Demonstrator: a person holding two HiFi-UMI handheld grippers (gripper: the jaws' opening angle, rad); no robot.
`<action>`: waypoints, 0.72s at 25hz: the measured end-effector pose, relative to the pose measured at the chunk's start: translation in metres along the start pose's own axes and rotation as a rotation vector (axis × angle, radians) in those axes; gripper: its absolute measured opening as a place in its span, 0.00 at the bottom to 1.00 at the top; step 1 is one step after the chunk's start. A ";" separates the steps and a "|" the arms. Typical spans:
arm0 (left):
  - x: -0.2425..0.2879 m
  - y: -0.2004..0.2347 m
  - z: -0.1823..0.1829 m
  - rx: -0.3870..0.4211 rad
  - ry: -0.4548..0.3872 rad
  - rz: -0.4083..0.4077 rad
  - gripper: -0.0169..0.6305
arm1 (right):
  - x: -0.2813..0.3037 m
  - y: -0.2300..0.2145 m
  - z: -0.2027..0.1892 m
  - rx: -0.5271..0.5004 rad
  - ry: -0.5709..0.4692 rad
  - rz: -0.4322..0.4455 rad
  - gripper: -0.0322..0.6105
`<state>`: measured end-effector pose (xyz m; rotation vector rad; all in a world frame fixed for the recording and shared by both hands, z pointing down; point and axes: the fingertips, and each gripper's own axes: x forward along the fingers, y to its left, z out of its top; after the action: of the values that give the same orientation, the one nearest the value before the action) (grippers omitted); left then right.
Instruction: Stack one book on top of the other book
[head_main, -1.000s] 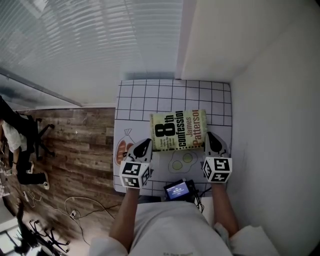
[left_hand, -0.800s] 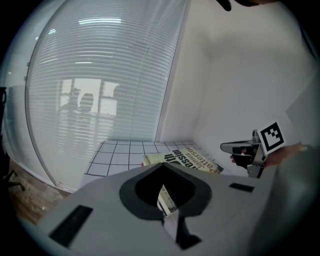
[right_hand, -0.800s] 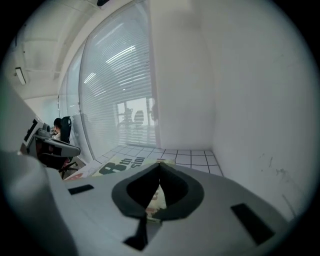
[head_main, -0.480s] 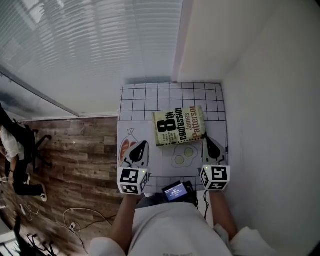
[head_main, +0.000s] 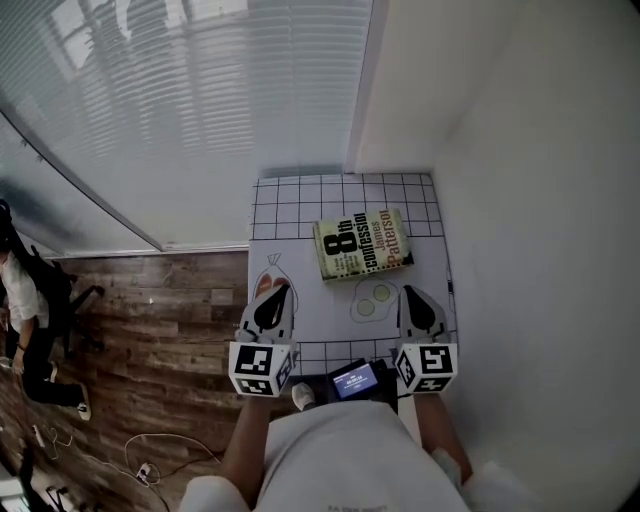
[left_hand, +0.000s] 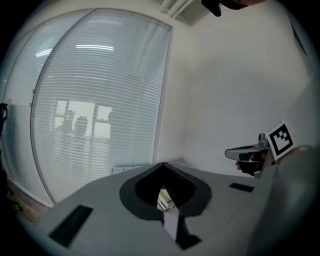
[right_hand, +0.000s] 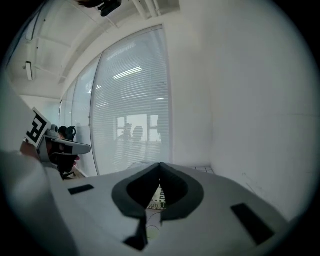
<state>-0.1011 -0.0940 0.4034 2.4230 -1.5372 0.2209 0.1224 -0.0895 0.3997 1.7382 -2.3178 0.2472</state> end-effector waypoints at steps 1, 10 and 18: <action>-0.006 -0.001 0.002 0.004 -0.009 -0.003 0.04 | -0.005 0.004 0.004 0.002 -0.013 -0.001 0.06; -0.053 -0.021 0.037 0.062 -0.144 -0.046 0.04 | -0.054 0.031 0.034 0.002 -0.117 -0.014 0.06; -0.069 -0.032 0.036 0.081 -0.174 -0.080 0.04 | -0.073 0.036 0.035 0.022 -0.142 -0.034 0.06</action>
<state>-0.1017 -0.0323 0.3466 2.6227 -1.5237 0.0589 0.1045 -0.0218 0.3456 1.8601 -2.3889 0.1486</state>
